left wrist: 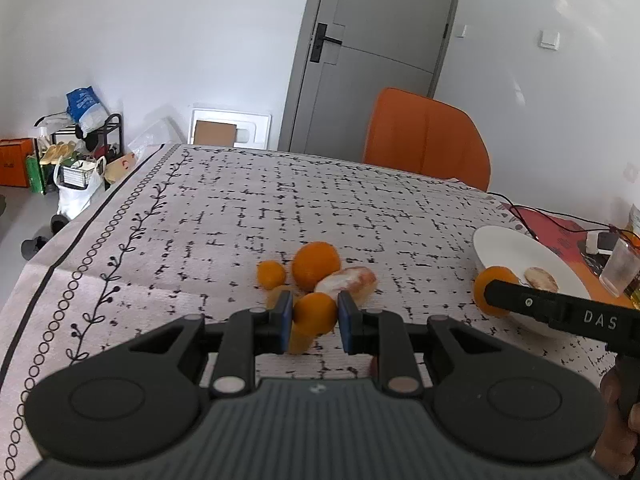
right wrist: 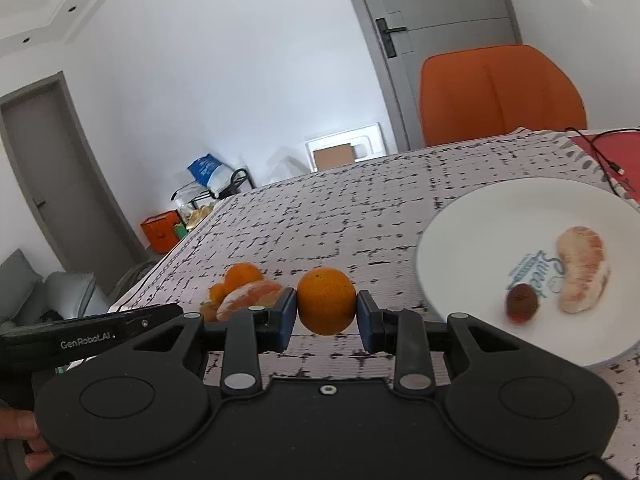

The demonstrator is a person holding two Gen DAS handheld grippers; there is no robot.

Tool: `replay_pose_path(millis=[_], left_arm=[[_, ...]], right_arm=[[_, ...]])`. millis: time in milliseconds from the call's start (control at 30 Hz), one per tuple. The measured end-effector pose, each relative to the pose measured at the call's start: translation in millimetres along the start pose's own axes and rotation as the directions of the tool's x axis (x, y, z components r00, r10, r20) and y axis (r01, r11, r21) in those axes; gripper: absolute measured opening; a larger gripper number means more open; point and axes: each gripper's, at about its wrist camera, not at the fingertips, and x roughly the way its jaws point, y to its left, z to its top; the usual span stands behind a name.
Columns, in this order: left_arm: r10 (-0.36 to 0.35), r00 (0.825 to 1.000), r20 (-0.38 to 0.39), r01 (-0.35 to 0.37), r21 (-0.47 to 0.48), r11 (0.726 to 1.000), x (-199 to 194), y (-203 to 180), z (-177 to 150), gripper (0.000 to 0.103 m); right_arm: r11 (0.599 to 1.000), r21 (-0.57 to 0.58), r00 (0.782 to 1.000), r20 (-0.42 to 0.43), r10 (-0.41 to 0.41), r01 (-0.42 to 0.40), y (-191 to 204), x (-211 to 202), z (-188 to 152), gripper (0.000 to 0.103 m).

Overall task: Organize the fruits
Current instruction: 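Carry both fruits to the white plate and open the left tool to release the mandarin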

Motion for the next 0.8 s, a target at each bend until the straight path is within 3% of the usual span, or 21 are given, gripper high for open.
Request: replay_pose_path(millis=[800], left_arm=[[-0.062,0.998,0.002,0.061,0.077,0.995,11.9,-56.4,3.9,0.022]], right_arm=[[0.988,0.104,0.990,0.068,-0.121,0.114,-67.6,-41.4,-3.7,0.031]])
